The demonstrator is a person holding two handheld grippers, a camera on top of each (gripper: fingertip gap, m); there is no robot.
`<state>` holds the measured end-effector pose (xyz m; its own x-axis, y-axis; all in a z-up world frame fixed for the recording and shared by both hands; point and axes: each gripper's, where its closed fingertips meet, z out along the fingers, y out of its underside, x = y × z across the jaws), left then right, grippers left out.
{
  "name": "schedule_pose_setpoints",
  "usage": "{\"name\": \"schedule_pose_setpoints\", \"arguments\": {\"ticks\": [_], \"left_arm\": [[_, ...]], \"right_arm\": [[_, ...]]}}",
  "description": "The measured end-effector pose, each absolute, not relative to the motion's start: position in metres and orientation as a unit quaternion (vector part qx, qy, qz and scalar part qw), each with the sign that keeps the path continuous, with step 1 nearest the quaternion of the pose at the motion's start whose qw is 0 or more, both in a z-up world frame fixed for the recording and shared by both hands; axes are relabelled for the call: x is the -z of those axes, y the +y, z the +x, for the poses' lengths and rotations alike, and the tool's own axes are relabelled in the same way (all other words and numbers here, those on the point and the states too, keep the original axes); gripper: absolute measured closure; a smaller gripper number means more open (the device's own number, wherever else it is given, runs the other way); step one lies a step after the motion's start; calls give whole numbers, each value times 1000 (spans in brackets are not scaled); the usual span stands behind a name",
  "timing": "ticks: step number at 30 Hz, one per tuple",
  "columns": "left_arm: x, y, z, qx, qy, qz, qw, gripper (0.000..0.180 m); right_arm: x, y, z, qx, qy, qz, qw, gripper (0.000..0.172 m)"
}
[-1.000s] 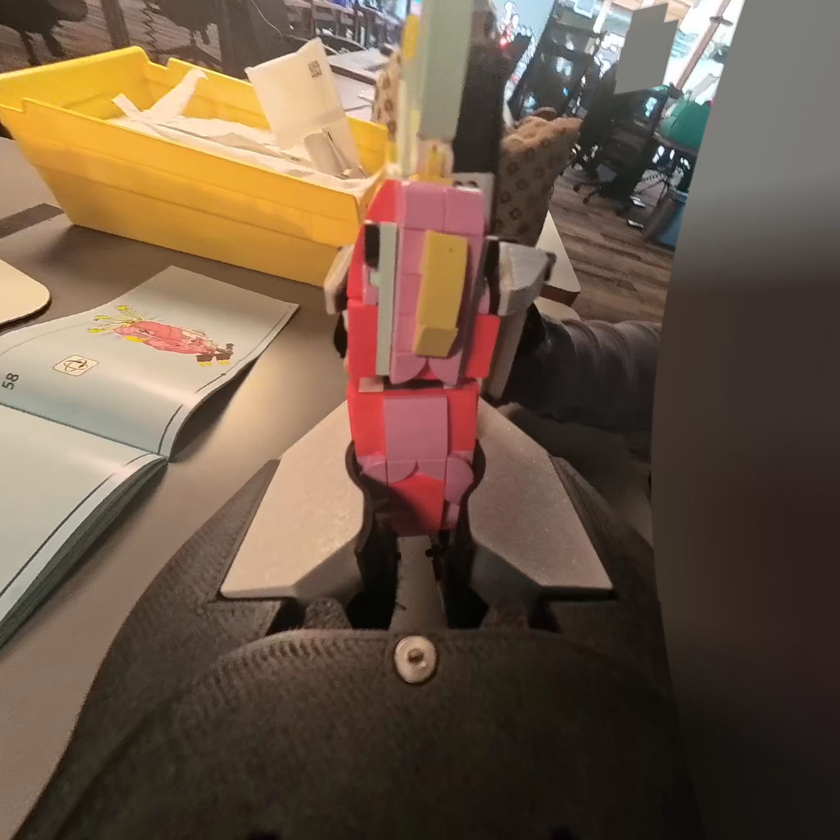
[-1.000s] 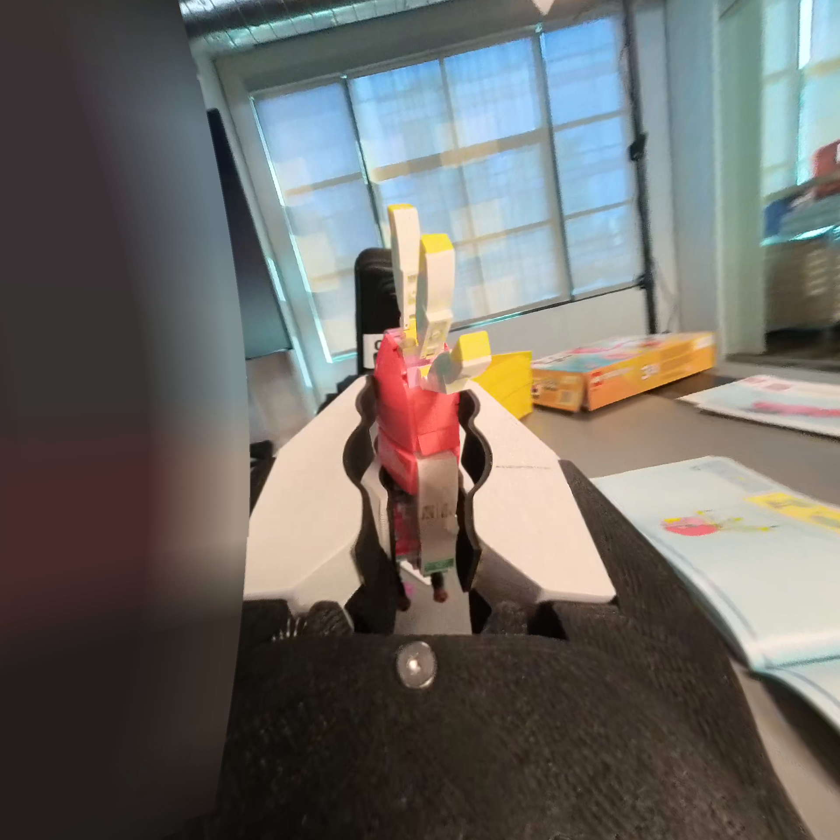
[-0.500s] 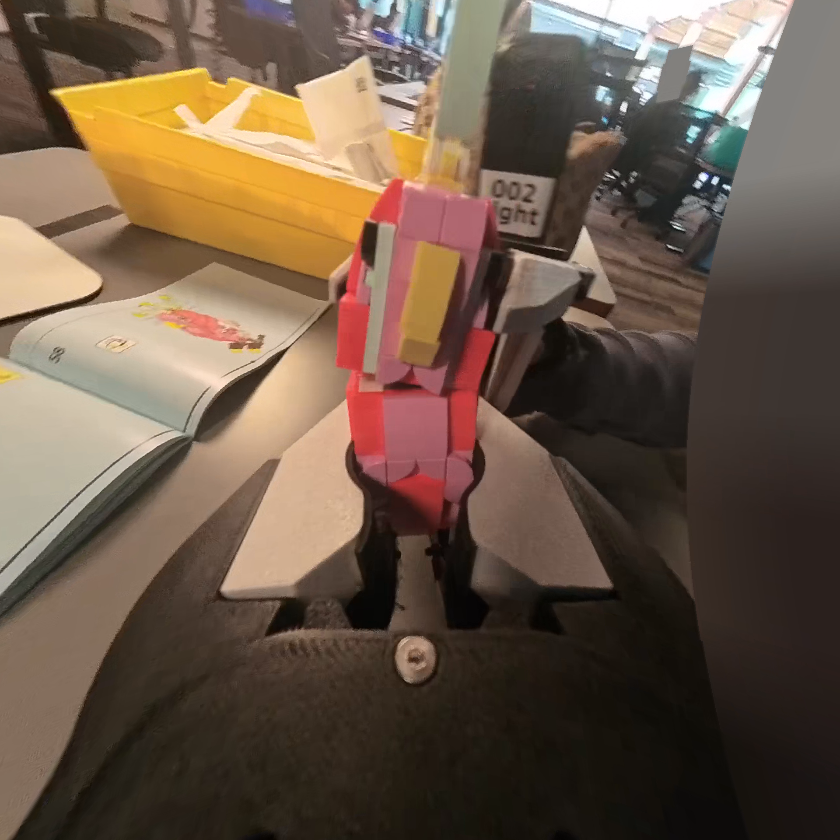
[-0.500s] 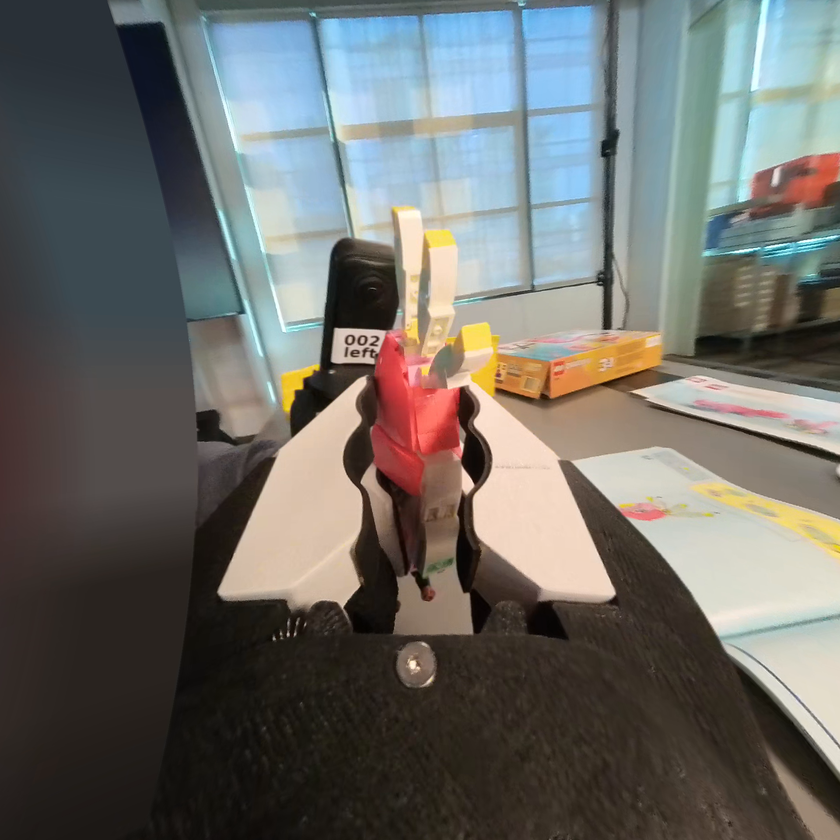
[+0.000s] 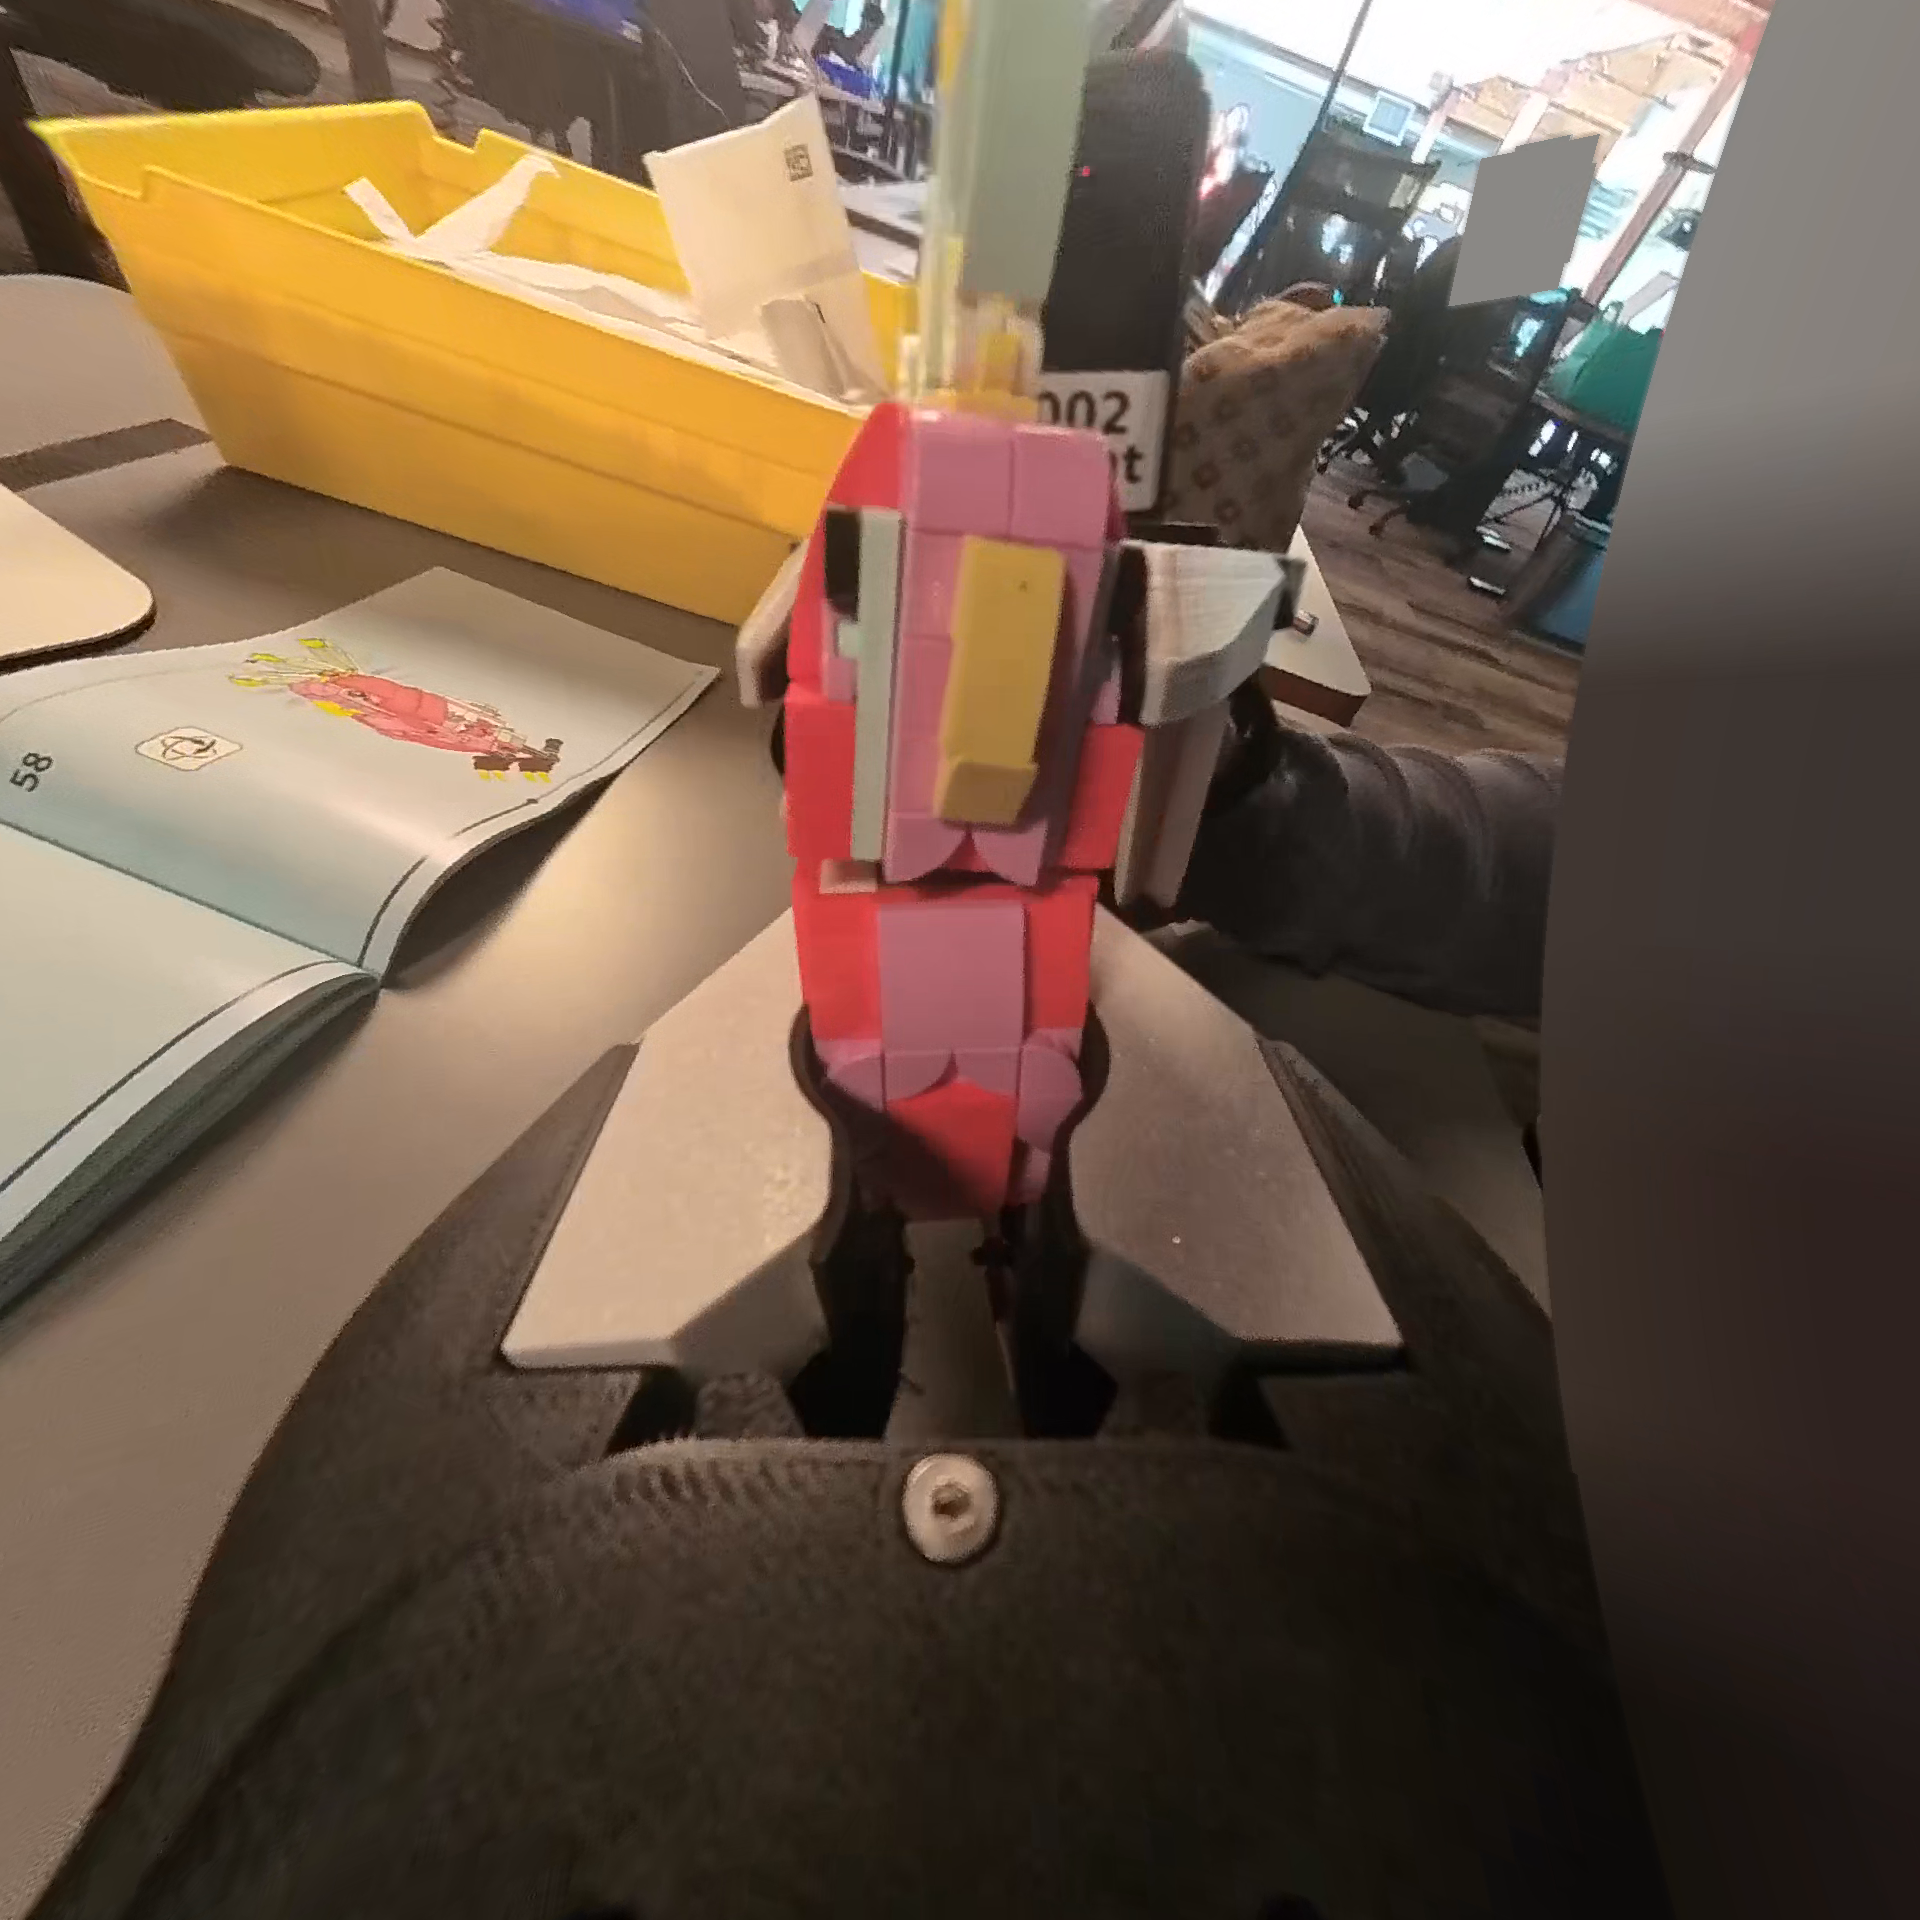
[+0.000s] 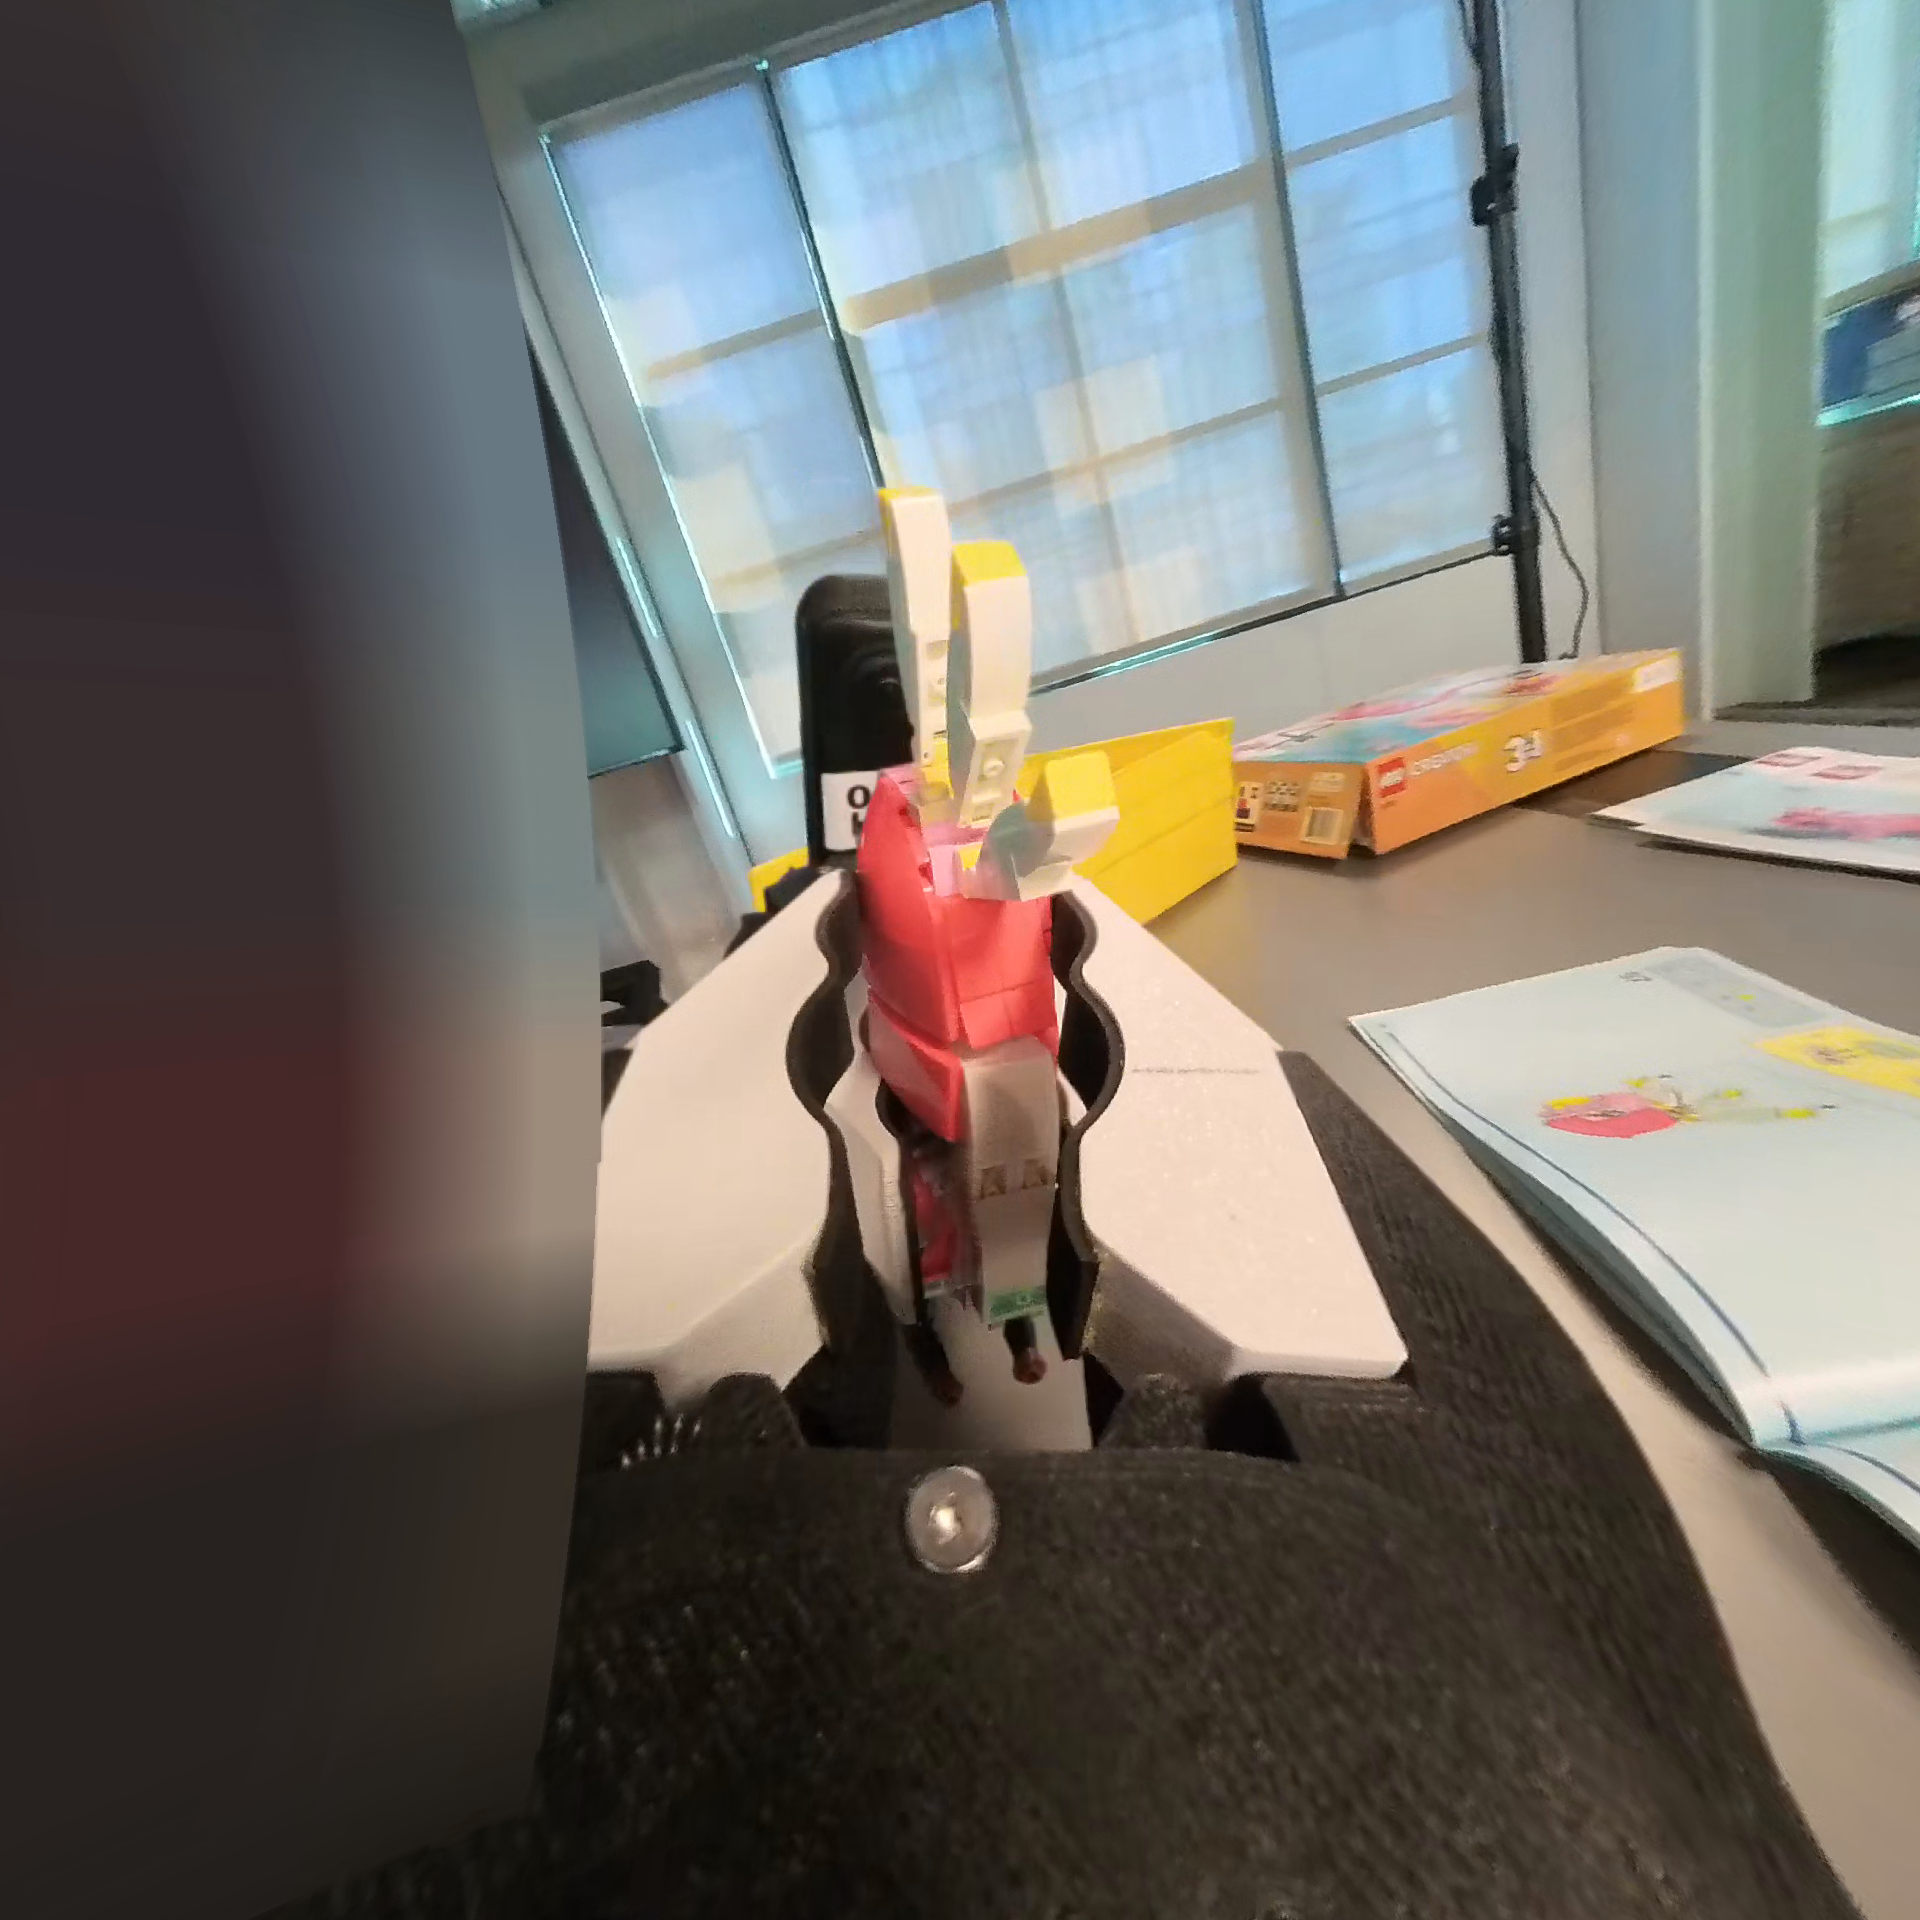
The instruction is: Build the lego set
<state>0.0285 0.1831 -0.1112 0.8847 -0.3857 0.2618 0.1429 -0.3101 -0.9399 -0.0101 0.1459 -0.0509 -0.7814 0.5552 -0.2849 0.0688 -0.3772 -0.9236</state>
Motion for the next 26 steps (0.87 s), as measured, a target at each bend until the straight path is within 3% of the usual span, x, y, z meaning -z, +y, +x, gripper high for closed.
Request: {"name": "schedule_pose_setpoints", "arguments": {"ticks": [1, 11, 26], "left_arm": [[111, 184, 28, 227, 74, -775, 585, 151], [105, 185, 21, 158, 61, -785, 596, 152], [103, 183, 40, 239, 103, -757, 600, 150]], "right_arm": [[51, 146, -11, -774, -538, -292, 164, 135], [47, 143, -8, -742, -563, -265, 250, 135], [43, 149, -1, -776, -541, -261, 193, 129]]}}
